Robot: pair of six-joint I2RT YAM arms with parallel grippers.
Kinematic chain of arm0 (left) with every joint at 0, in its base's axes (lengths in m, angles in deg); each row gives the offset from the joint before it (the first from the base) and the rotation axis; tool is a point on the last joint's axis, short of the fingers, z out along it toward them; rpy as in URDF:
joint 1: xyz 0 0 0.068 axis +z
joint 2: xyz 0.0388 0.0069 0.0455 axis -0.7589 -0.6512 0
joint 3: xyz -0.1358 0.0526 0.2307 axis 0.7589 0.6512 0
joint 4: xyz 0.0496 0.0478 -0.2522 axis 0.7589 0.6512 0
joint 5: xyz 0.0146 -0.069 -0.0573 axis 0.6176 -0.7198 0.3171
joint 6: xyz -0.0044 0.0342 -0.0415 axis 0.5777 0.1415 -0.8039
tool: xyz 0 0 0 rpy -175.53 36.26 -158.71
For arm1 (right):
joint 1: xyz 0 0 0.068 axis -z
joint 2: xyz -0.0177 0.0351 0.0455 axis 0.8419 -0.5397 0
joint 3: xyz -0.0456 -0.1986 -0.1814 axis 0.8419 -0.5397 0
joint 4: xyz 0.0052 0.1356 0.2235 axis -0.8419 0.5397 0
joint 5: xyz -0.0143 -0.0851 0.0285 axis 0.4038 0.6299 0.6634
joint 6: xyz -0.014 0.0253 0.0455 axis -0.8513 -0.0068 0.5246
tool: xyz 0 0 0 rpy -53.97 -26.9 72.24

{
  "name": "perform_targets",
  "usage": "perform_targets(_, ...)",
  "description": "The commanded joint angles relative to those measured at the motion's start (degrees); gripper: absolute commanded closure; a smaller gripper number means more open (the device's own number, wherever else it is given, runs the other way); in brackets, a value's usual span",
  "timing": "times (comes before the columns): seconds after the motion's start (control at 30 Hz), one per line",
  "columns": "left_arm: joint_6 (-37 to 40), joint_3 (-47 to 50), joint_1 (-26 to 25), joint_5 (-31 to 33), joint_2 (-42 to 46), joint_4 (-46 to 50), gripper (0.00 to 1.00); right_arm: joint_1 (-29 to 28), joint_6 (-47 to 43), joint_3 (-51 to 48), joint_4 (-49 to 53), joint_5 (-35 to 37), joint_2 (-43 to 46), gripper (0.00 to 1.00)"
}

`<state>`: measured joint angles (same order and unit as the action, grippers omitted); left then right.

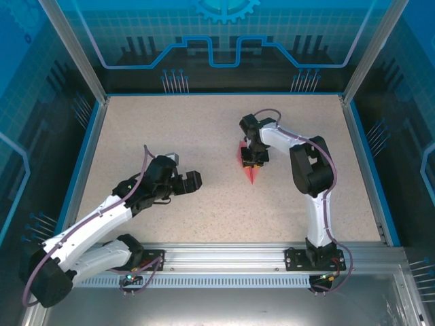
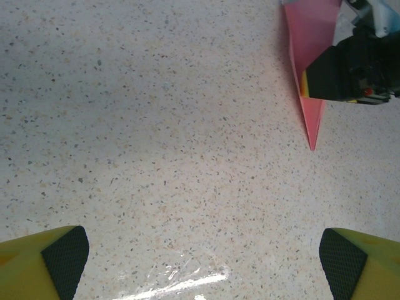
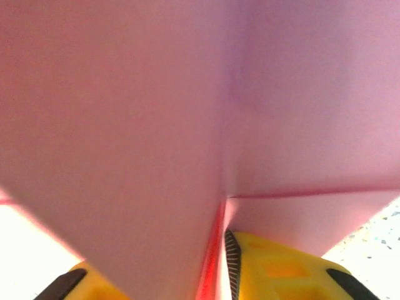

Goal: Fold a paper plane with a square sheet of paper (fold left side to right side)

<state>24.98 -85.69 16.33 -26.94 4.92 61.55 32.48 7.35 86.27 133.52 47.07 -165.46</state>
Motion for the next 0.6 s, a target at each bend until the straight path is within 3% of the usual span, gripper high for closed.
perform_targets(0.0, -0.2, -2.4, 2.8, -5.0, -1.2, -0.2, 0.01, -1.0, -0.9, -1.0, 1.9, 1.2, 5.4, 0.67)
perform_targets(0.23, 1.8, -5.9, 8.7, -9.0, -3.7, 1.9, 0.01, -2.3, -2.3, -5.1, 3.7, 2.0, 14.2, 0.52)
perform_targets(0.4, 5.6, -9.1, 14.8, -9.3, -3.0, 5.9, 0.01, -2.5, -5.5, -10.7, 3.5, 4.0, 25.7, 0.41)
perform_targets(0.5, 7.3, -9.7, 18.1, -6.9, -2.1, 6.9, 0.01, -1.5, -8.0, -14.7, 1.7, 6.9, 33.2, 0.33)
perform_targets(0.57, 8.8, -9.4, 19.0, -1.8, -1.5, 6.8, 0.01, -0.2, -9.7, -18.2, -1.1, 9.6, 38.3, 0.26)
